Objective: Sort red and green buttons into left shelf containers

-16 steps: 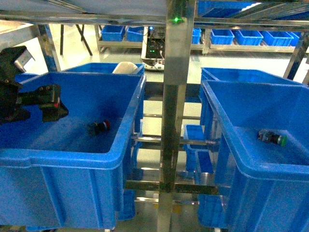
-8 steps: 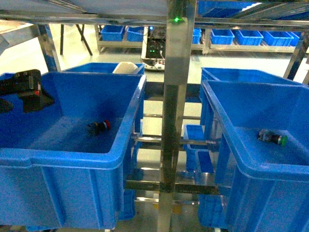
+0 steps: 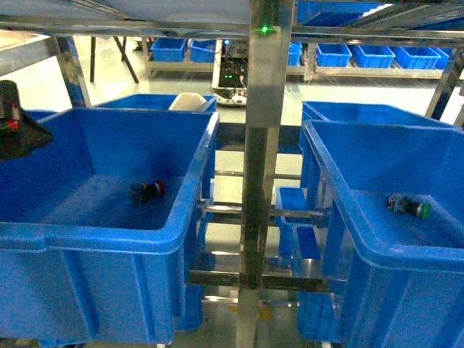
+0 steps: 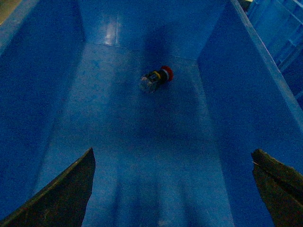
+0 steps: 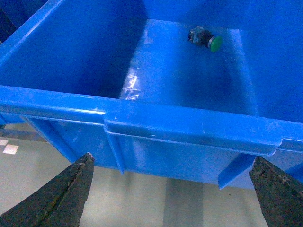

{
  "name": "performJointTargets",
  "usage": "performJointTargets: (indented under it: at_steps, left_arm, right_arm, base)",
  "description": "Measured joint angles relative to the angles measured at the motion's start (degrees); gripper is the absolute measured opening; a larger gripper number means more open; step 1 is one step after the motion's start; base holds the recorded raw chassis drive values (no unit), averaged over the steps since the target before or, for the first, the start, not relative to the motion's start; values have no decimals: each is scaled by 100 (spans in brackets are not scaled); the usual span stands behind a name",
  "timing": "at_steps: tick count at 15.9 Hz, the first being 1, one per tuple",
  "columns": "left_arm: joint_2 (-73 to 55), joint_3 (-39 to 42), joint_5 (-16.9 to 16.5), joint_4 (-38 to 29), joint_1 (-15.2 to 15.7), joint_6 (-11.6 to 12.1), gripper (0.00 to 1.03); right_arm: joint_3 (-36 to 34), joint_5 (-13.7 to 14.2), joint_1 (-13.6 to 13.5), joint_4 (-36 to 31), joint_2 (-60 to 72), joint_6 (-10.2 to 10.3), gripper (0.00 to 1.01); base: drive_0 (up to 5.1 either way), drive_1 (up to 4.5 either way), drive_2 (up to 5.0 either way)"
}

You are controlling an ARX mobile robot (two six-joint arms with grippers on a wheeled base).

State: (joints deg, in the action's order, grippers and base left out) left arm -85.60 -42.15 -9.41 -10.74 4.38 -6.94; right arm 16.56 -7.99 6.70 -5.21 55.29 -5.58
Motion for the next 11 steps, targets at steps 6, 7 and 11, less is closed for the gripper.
performJointTargets:
  at_steps: [6, 7, 11]
  left_arm:
    - [2055, 1633, 695, -1215, -129, -44, 98]
    - [2503, 1825, 817, -1163, -179, -28, 98]
    - [3445, 1989, 1038, -1110, -387, -15, 98]
  right_arm:
    - [0, 2, 0, 0, 0, 0, 98]
    - [-2, 2, 0, 0, 0, 0, 98]
    - [0, 0, 0, 0, 0, 0, 98]
  base:
    - [0, 0, 0]
    - [0, 0, 0]
    - [0, 0, 0]
